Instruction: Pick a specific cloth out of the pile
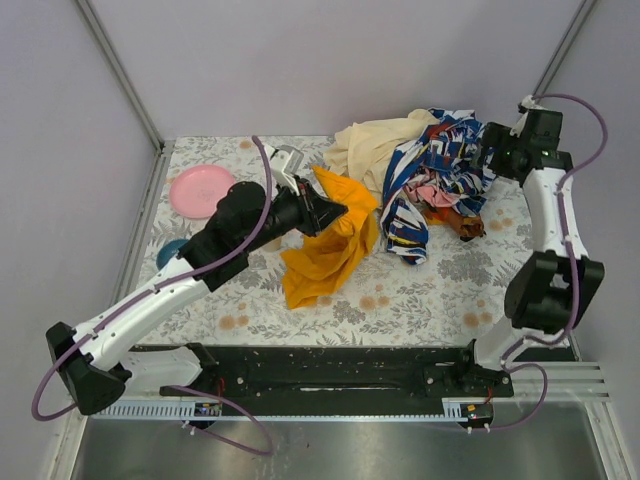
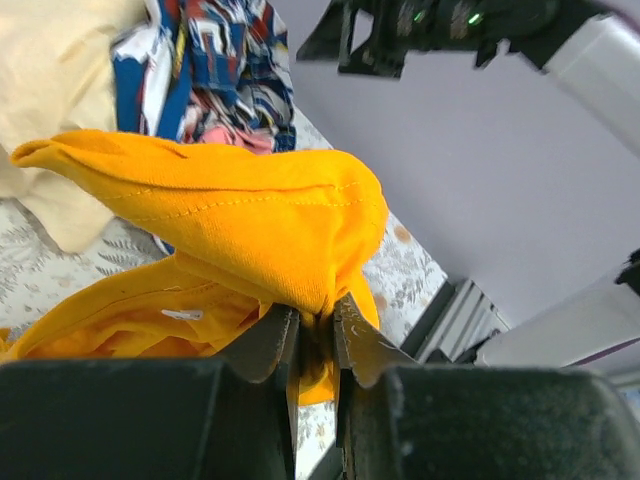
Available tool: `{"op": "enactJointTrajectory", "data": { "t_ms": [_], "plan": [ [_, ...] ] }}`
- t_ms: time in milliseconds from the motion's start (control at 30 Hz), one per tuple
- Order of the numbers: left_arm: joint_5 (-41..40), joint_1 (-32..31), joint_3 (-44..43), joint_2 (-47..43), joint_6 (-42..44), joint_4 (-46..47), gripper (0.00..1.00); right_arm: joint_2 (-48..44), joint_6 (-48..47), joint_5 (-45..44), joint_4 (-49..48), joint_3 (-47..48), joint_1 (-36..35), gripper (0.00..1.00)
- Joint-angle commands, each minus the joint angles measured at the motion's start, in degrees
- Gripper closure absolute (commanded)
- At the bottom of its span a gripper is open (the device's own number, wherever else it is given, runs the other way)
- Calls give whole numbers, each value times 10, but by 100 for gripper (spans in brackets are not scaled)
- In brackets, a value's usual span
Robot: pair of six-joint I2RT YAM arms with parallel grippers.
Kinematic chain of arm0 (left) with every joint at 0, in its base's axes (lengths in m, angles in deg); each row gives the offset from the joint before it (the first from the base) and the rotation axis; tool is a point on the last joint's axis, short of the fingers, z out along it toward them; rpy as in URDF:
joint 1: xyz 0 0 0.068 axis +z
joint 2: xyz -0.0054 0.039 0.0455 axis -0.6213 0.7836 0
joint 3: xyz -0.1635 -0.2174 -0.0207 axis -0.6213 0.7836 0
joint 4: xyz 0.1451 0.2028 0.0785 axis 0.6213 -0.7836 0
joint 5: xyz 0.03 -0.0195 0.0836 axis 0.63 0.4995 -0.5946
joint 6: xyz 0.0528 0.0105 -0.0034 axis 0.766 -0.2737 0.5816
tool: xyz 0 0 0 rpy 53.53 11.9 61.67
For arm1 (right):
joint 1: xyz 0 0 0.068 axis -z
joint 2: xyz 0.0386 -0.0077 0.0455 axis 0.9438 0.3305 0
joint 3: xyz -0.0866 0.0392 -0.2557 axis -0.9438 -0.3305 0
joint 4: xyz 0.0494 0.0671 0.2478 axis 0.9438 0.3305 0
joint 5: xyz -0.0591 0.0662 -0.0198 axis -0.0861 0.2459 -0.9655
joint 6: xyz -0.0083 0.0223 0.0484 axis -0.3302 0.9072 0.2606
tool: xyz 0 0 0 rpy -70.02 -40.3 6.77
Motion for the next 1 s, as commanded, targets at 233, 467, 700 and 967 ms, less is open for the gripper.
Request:
{"op": "enactJointTrajectory", "data": {
  "t_ms": [233, 467, 700, 967],
  "plan": [
    [4, -76, 18, -59, 5, -9, 100, -291, 150, 38, -60, -186, -5, 1],
    [-100, -77, 90, -38, -32, -80, 100, -451, 245, 75, -122, -343, -5, 1],
    [-134, -76, 180, 54, -64, -64, 86, -524, 223, 107, -131, -448, -5, 1],
    [-201, -76, 144, 115, -70, -144, 1, -509, 237, 78, -133, -516, -5, 1]
  ]
}}
